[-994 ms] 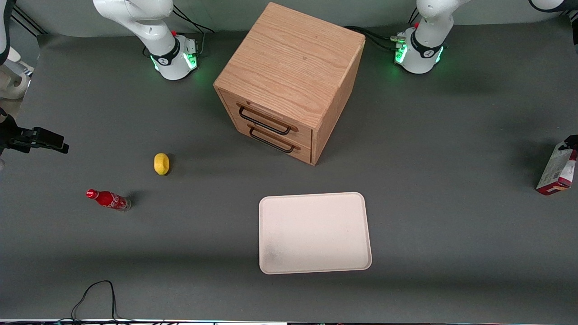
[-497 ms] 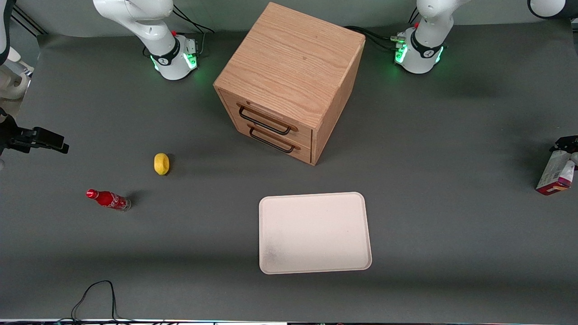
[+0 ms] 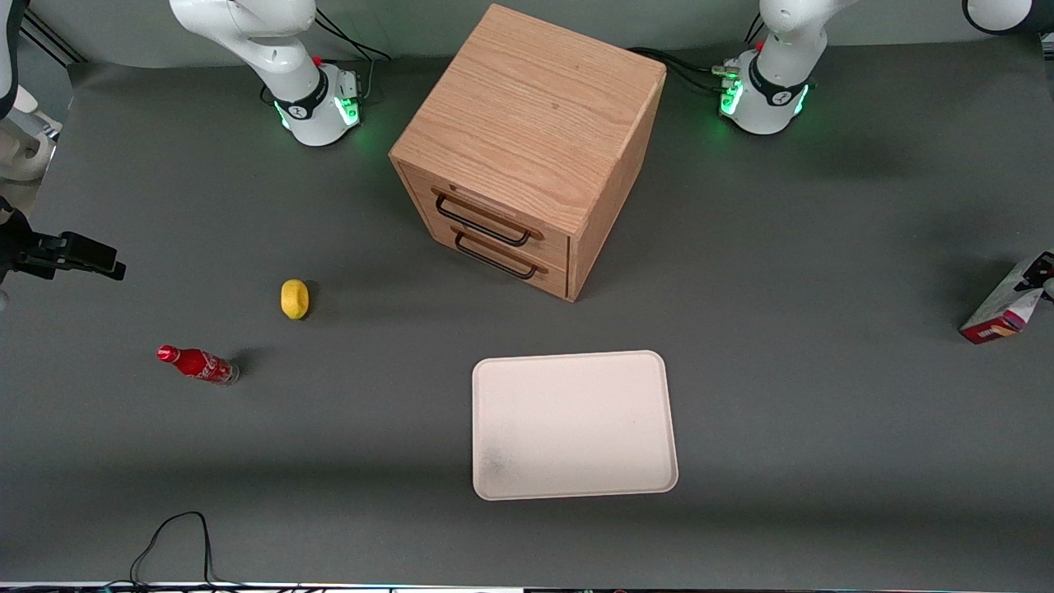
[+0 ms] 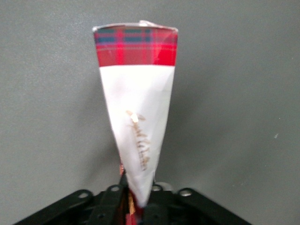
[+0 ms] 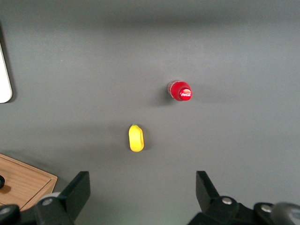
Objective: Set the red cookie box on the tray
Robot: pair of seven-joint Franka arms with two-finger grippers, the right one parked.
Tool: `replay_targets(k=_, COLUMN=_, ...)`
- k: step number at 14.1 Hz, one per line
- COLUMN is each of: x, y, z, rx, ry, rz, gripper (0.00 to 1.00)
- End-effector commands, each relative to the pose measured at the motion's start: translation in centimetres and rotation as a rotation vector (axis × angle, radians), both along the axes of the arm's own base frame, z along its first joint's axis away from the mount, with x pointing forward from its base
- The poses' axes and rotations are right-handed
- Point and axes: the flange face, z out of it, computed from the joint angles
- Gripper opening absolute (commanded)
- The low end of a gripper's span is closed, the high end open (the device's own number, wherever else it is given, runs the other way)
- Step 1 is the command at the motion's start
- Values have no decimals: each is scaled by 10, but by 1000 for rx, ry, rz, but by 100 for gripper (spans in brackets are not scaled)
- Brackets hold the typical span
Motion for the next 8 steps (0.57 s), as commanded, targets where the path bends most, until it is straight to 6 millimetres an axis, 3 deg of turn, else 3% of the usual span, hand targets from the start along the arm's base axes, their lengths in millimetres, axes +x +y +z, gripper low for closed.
replay_targets(k=1, x=-4, y=0, z=2, rx=3, ry=3, rz=1, gripper=0)
replay_targets(k=4, x=0, y=-2, z=11, rx=9, ry=-6, rz=0, gripper=0)
replay_targets(k=5, x=4, y=-4, z=25, rx=18, ry=-20, rz=-4, gripper=0)
replay_targets(k=6, x=6, y=-5, z=47, rx=36, ry=-41, rz=-4, gripper=0)
replay_targets(k=8, x=17, y=-23, z=109, rx=85, ry=-31, rz=-2, gripper=0)
